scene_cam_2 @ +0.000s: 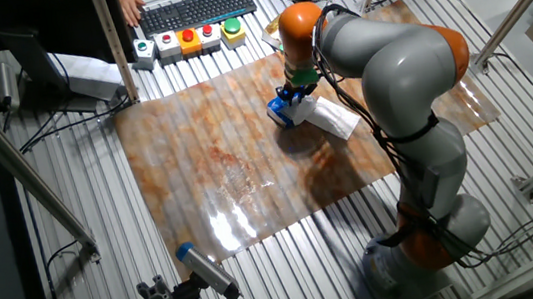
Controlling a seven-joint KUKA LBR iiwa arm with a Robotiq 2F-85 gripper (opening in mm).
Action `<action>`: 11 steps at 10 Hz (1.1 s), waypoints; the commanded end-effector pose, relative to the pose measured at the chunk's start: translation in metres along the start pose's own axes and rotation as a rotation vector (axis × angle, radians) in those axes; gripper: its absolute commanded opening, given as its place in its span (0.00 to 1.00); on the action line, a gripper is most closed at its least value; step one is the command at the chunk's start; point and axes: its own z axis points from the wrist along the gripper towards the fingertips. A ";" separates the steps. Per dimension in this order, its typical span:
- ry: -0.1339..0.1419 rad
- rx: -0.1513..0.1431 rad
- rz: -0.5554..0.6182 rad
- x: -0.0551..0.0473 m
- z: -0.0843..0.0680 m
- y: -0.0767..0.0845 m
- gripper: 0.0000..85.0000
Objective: Pull out a napkin
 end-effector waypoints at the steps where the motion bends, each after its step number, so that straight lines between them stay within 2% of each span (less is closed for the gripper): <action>1: -0.004 0.002 0.006 0.000 0.001 0.001 0.40; 6: -0.012 0.005 0.000 0.002 0.006 0.003 0.40; 7: -0.012 0.006 -0.007 0.002 0.006 0.003 0.20; 10: -0.013 0.002 -0.013 0.002 0.008 0.002 0.20; 11: -0.011 0.008 0.013 0.002 0.006 0.002 0.40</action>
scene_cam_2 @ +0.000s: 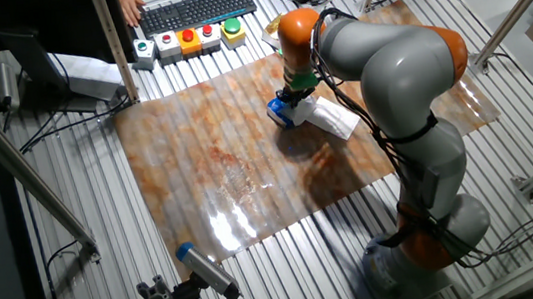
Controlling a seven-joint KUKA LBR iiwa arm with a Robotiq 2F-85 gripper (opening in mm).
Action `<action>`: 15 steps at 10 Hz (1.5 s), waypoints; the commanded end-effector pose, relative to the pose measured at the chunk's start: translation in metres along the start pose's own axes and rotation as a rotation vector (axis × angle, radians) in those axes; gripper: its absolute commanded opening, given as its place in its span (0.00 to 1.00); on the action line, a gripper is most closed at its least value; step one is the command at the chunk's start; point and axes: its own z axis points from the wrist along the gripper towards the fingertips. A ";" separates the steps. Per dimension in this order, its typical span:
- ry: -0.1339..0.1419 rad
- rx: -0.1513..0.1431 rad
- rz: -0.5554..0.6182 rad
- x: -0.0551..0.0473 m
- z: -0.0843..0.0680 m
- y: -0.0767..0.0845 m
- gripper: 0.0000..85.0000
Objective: Pull out a napkin
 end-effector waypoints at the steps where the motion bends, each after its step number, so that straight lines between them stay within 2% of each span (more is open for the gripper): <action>1: 0.001 0.007 0.032 0.001 -0.004 0.000 0.60; 3: 0.011 0.010 0.044 0.001 -0.009 0.002 0.60; 4: 0.011 0.010 0.044 0.001 -0.010 0.001 0.80; 6: 0.017 0.011 0.055 0.002 -0.006 0.003 0.80; 9: 0.008 0.001 0.062 0.005 0.005 0.005 0.80; 10: 0.010 -0.006 0.056 0.005 0.005 0.005 0.60; 12: 0.021 -0.021 0.039 0.005 0.005 0.004 0.60; 13: 0.021 -0.024 0.034 0.005 0.005 0.004 0.40; 15: 0.021 -0.025 0.016 0.004 0.006 0.004 0.40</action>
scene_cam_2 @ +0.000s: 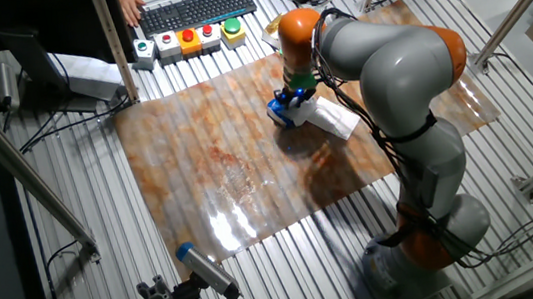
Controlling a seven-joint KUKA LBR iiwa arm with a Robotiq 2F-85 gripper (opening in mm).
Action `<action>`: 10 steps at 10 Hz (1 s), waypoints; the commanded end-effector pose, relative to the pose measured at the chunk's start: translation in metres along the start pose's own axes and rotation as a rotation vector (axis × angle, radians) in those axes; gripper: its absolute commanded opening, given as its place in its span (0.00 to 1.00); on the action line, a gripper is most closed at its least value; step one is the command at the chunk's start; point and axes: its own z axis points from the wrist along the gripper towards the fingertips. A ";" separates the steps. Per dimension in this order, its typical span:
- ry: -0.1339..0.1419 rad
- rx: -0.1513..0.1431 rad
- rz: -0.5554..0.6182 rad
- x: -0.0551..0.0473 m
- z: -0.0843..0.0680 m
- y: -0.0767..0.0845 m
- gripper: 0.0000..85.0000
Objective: Pull out a napkin
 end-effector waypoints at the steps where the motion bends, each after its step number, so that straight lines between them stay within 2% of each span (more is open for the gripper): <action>1: 0.005 -0.009 -0.007 0.000 0.000 0.000 0.20; 2: 0.012 -0.024 -0.018 0.000 0.000 0.000 0.00; 3: 0.017 -0.028 -0.025 0.000 0.000 -0.001 0.00; 5: 0.033 -0.066 -0.030 -0.001 0.000 -0.001 0.00; 7: 0.036 -0.061 -0.031 -0.002 -0.005 -0.001 0.00; 10: 0.068 -0.058 -0.039 -0.007 -0.025 -0.001 0.00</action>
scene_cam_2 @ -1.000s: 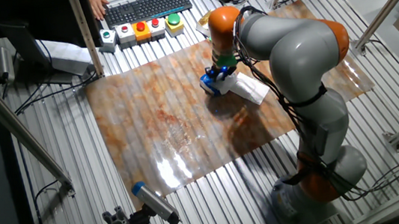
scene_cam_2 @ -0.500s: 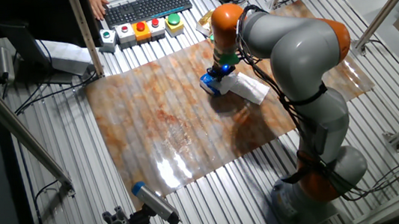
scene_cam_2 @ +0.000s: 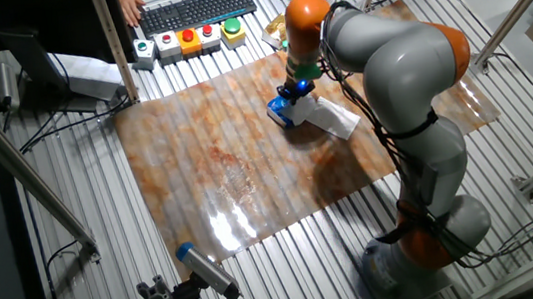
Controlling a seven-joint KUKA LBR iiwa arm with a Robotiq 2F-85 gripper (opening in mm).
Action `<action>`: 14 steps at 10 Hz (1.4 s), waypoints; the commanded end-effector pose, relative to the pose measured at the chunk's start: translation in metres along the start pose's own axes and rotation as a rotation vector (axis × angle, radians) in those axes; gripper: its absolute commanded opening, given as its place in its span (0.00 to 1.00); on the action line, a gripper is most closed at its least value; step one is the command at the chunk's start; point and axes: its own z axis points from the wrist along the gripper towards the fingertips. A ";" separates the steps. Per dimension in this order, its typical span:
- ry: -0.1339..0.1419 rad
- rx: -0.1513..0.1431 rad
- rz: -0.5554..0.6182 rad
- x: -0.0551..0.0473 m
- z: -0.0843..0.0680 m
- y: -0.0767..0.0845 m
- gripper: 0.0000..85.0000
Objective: Pull out a napkin
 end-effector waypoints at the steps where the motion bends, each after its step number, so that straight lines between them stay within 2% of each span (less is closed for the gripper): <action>1: 0.003 -0.003 -0.003 -0.001 -0.001 -0.001 0.00; 2: -0.016 0.024 0.020 -0.001 0.000 0.000 0.20; 3: -0.041 0.067 0.043 -0.001 0.001 0.001 0.40; 5: -0.070 0.088 0.068 -0.002 0.005 0.000 0.80; 7: -0.072 0.085 0.069 -0.002 0.007 -0.001 0.80; 10: -0.088 0.076 0.078 0.006 0.023 -0.003 0.80; 12: -0.075 0.062 0.085 0.009 0.023 -0.003 0.80; 14: -0.076 0.061 0.082 0.009 0.024 -0.004 0.80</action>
